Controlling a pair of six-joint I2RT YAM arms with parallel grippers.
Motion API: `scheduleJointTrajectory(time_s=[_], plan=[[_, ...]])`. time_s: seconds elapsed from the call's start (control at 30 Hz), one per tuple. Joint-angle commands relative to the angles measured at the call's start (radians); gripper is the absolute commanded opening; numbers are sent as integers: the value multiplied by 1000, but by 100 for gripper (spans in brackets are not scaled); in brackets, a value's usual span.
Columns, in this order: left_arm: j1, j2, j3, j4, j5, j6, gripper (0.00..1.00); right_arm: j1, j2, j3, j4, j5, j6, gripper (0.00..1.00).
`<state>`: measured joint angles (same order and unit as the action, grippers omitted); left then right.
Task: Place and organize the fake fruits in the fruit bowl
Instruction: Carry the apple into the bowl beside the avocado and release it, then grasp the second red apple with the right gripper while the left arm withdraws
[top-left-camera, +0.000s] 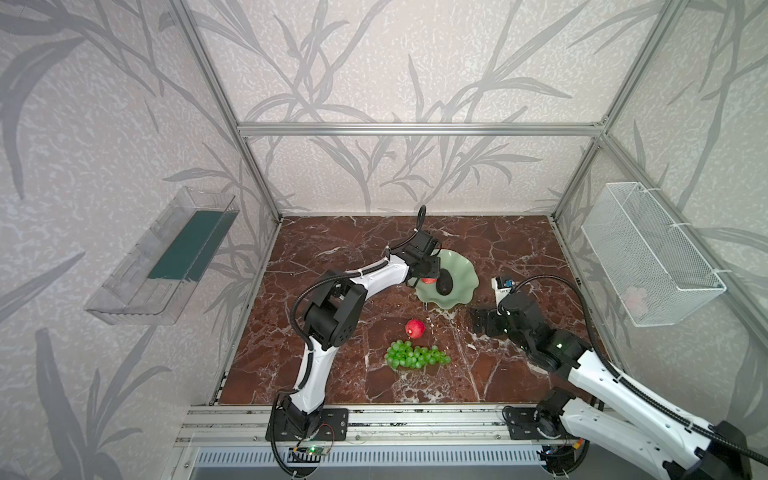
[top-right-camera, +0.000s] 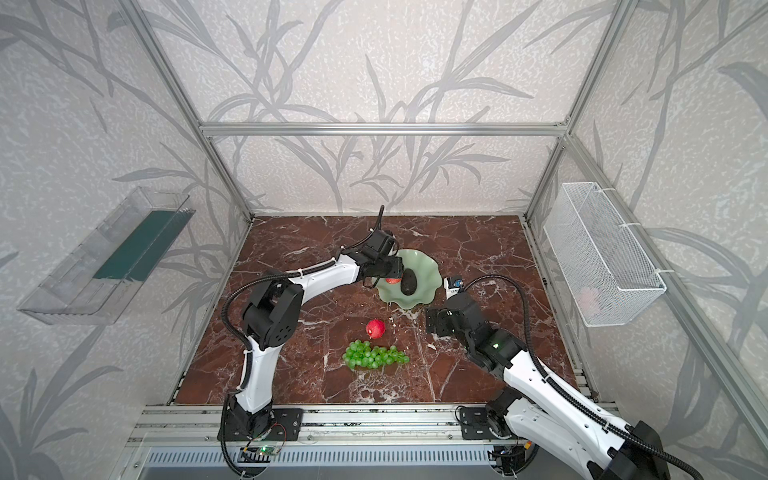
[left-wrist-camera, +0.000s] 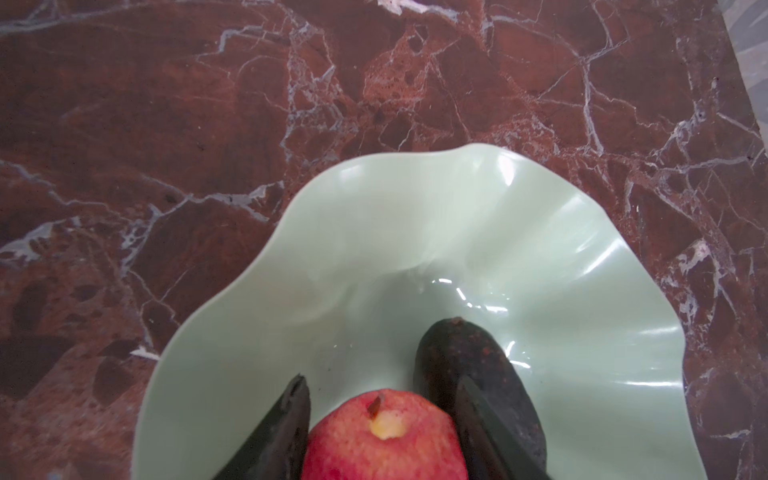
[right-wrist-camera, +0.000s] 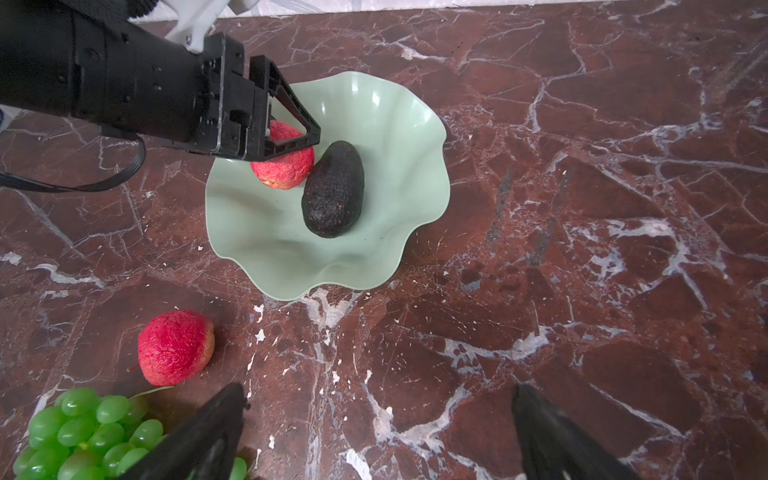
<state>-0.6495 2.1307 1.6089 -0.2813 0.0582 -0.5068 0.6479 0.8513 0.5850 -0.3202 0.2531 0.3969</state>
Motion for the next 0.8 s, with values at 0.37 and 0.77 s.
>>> scheduleJointTrajectory(time_s=[0.37, 0.77], plan=[[1, -217, -18, -67, -36, -15, 69, 1, -94, 59, -102, 30, -7, 99], [60, -941, -528, 78, -285, 105, 85, 231, 123, 113, 51, 4, 112, 100]])
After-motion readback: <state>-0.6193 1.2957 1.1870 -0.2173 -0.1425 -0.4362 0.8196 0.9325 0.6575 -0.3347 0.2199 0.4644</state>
